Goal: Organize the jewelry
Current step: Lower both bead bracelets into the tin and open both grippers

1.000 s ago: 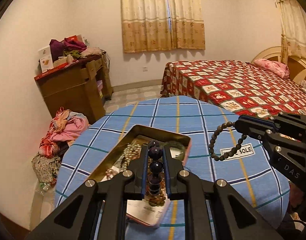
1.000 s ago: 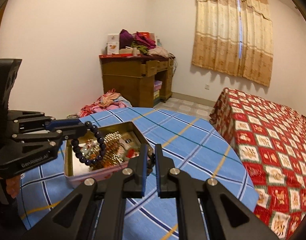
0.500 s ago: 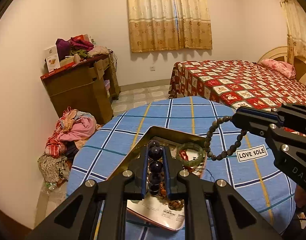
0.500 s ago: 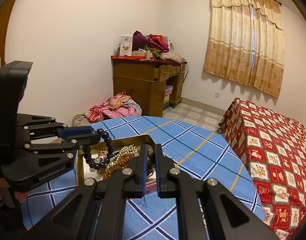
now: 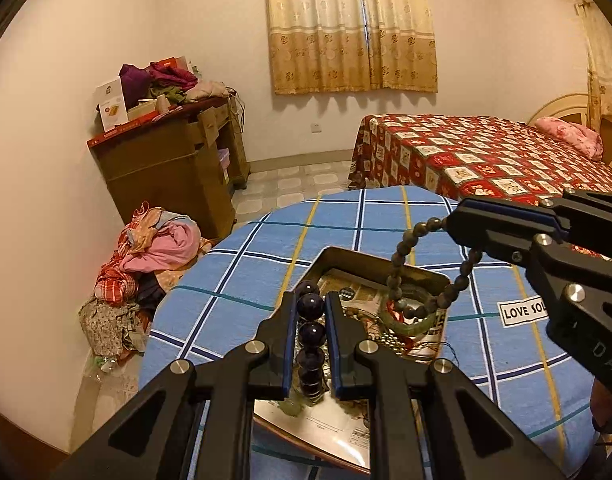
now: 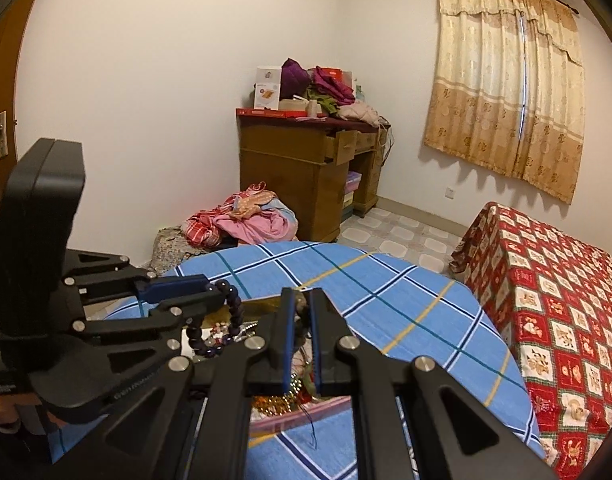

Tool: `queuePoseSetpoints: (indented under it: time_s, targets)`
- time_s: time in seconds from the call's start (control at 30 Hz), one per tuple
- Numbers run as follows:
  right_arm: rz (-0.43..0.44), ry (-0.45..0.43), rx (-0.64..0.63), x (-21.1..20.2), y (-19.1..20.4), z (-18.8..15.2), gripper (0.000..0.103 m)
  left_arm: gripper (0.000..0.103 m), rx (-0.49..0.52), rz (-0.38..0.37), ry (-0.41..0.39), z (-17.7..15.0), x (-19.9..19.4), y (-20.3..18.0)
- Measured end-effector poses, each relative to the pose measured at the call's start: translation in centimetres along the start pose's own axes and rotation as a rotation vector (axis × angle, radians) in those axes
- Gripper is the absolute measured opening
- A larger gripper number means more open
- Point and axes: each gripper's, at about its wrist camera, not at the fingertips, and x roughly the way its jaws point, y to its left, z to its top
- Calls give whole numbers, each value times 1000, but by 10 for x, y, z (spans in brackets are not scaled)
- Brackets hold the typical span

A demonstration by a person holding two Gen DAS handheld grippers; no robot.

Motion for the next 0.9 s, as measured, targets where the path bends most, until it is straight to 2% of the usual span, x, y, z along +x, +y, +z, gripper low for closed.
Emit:
queuePoseSetpoints:
  time_s: [0.53, 0.9]
  targets:
    - [31, 59, 32, 36, 6, -2, 9, 13, -25, 28, 44, -6, 22, 19]
    - [49, 101, 65, 50, 8, -11, 9, 14, -15, 32, 68, -9, 35, 17]
